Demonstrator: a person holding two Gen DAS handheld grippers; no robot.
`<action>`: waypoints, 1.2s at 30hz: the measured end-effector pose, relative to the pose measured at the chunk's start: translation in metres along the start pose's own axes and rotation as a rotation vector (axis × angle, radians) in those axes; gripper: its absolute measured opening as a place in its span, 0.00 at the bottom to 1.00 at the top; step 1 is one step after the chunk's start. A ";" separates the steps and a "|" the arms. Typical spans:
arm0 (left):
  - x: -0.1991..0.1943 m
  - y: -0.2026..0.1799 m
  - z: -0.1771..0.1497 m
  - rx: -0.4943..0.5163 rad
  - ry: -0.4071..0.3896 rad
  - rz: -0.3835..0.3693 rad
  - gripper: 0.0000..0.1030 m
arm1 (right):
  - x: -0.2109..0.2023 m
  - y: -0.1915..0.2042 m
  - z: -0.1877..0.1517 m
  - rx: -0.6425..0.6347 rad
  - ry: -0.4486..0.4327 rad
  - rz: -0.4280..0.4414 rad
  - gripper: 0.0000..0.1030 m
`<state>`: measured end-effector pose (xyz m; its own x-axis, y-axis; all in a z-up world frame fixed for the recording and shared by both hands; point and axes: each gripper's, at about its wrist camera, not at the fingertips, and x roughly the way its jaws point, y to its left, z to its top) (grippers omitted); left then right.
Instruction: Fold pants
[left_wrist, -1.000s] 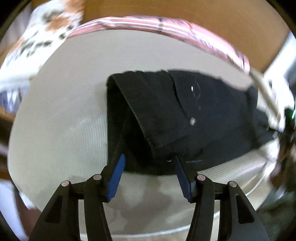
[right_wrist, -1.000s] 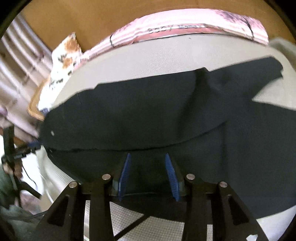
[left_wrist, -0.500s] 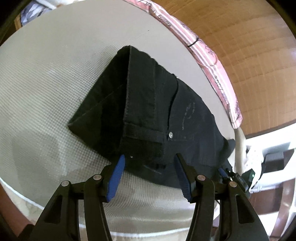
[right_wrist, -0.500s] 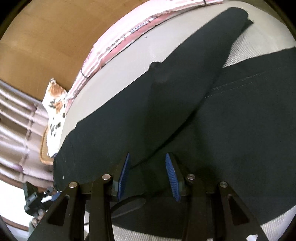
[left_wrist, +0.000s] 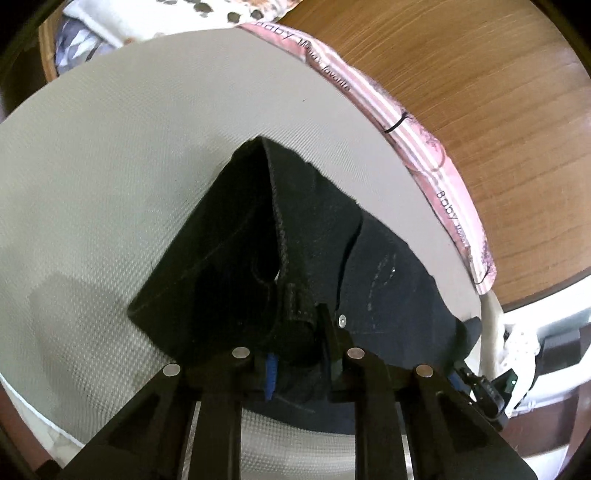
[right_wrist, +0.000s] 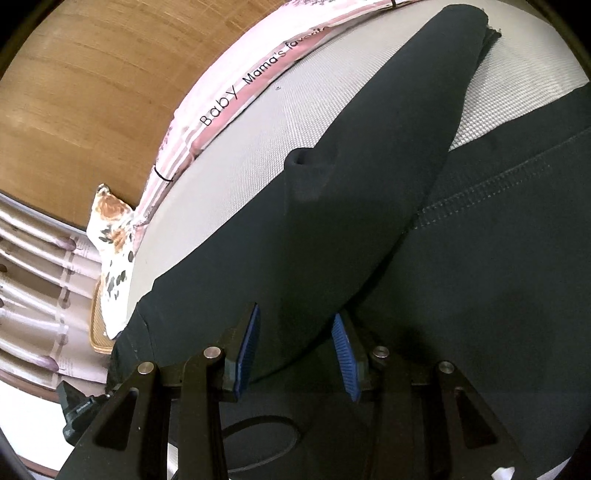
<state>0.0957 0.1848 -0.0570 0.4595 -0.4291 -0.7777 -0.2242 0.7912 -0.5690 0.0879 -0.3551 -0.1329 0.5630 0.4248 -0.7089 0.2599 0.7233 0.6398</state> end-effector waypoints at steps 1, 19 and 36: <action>-0.001 -0.001 0.002 0.007 0.000 0.000 0.18 | 0.000 -0.002 0.000 0.006 -0.004 0.003 0.37; -0.005 -0.016 0.018 0.137 0.005 0.103 0.18 | -0.031 0.023 0.005 -0.111 -0.082 -0.140 0.08; 0.013 -0.025 -0.016 0.485 0.070 0.408 0.18 | -0.045 0.027 -0.076 -0.194 0.100 -0.378 0.07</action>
<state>0.0933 0.1529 -0.0574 0.3581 -0.0665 -0.9313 0.0534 0.9973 -0.0507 0.0101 -0.3135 -0.1067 0.3751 0.1542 -0.9141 0.2755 0.9230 0.2688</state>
